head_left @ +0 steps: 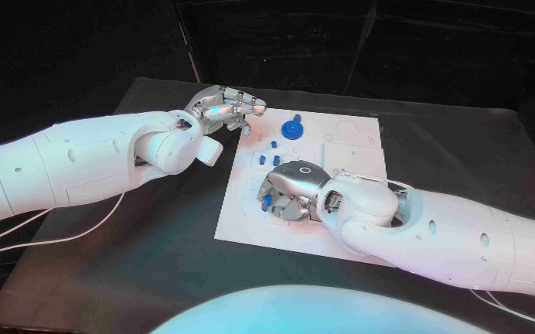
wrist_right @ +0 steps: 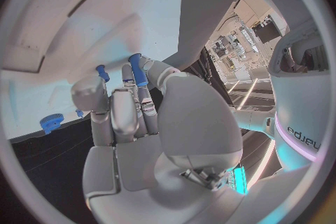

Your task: Assemble the parts on the task board

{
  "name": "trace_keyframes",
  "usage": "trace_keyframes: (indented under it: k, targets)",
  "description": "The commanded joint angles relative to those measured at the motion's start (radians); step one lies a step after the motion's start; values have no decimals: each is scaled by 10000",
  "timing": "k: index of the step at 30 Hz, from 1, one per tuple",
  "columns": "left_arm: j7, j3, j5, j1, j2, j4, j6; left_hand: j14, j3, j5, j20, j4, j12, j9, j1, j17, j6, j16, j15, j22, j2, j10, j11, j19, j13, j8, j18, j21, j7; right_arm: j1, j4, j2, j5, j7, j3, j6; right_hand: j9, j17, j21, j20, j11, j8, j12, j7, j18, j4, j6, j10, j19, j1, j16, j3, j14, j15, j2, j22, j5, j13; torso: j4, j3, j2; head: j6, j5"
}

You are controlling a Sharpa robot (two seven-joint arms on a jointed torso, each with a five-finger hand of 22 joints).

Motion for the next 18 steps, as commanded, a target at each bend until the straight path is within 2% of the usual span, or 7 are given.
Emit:
trace_keyframes:
  k: [1,8,13,18]
  targets:
    - [34,9,21,16,8,6,111,-61,47,-16,6,-2,-29,-13,-8,-9,-72,-38,30,-14,92,-55,0,-78,-14,29,110,-45,3,15,21,5,-182,104,4,-131,-4,-16,-54,79,-21,-25,-39,7,41,-11,-79,-57,-4,-65,-66,-54,248,90,-10,-7,33,-14,-2,2,7,6,-7]
    - [17,9,21,16,9,-4,125,-61,47,-16,6,-2,-29,-13,-8,-9,-72,-38,30,-14,92,-55,0,-78,-14,29,110,-45,3,15,65,-46,-211,206,1,-383,3,-33,-139,82,-26,-17,-92,-19,70,19,-289,-150,-80,-106,-69,-142,240,88,-83,-139,86,-40,-2,-1,3,-4,-11]
    - [11,9,21,16,11,-25,128,-61,47,-16,6,-2,-29,-13,-8,-9,-72,-38,30,-14,92,-55,0,-78,-14,29,110,-45,3,13,163,-115,-216,262,0,-519,19,17,-133,56,-104,6,41,-60,71,22,-384,105,-84,-47,-27,-167,254,38,-53,-115,155,5,-6,14,-7,2,-17]
    - [11,9,21,16,14,-48,136,-64,59,-17,10,-18,-17,-14,3,-16,-81,-34,30,-12,93,-65,2,-80,-11,43,113,-48,6,10,255,-190,-218,281,0,-585,24,5,-128,40,-123,13,71,-71,70,23,-406,169,-80,-31,-30,-182,253,21,-59,-105,192,13,-14,7,-6,22,-34]
